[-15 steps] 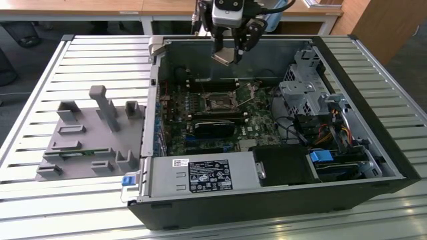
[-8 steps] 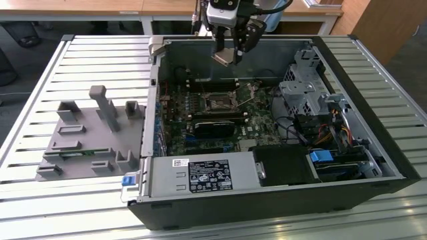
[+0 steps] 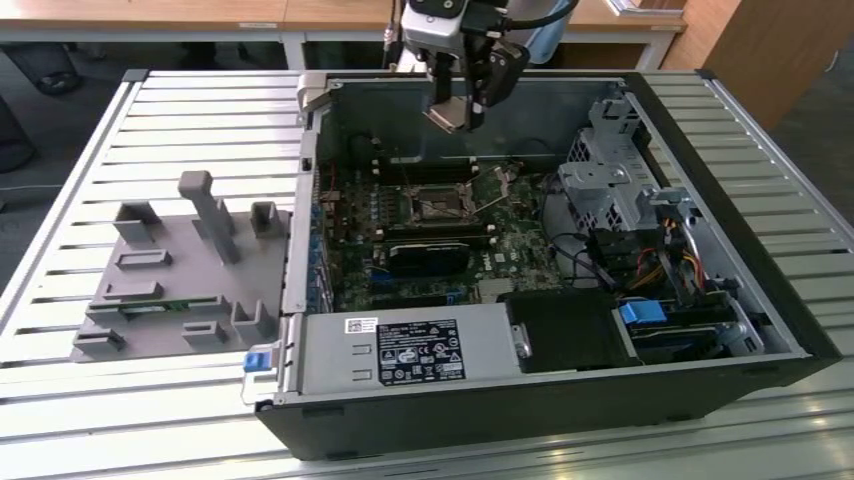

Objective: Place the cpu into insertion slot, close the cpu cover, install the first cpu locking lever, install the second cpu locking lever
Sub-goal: 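Place the cpu into insertion slot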

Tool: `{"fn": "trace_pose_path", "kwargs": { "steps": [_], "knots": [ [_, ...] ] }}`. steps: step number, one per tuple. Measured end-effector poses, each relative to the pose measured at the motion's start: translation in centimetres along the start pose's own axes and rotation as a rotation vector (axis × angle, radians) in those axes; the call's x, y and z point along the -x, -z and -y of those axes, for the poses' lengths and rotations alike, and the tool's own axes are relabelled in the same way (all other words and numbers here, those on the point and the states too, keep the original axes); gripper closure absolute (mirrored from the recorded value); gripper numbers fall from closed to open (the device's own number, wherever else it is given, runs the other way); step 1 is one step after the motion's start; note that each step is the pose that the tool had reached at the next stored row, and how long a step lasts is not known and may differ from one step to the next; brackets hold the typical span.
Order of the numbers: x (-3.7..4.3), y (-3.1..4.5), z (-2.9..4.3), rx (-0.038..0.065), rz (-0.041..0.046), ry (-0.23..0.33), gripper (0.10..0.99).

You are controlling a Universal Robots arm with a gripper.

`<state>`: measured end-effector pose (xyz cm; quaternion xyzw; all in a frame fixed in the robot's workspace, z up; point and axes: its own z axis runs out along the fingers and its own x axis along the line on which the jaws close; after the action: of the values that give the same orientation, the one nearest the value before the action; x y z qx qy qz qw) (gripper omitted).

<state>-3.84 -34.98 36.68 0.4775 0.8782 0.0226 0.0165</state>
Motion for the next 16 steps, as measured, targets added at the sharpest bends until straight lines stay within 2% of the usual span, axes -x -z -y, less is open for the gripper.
{"fn": "trace_pose_path", "kwargs": {
  "steps": [16],
  "knots": [
    [0.00,-0.05,0.00,-0.005,0.0183,-0.225,0.549]
  ]
}}
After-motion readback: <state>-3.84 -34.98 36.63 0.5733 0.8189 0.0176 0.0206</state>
